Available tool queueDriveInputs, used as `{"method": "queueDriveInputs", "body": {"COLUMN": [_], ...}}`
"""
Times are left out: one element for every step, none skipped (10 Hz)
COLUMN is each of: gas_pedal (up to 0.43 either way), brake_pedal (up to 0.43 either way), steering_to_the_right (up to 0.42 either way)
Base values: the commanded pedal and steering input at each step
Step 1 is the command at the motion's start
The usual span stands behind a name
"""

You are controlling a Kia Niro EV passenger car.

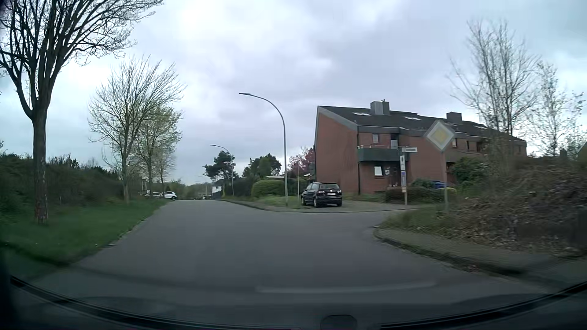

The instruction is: Follow the waypoints while adhering to traffic rules and regulations

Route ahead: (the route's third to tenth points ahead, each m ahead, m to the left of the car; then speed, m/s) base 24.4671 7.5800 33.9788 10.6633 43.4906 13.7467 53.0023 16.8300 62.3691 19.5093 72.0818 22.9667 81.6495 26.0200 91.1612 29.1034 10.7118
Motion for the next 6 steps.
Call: {"method": "queueDriveInputs", "body": {"gas_pedal": [0.228,0.228,0.228,0.228,0.228,0.240], "brake_pedal": [0.000,0.000,0.000,0.000,0.000,0.000], "steering_to_the_right": [-0.130,-0.121,-0.114,-0.108,-0.101,-0.093]}}
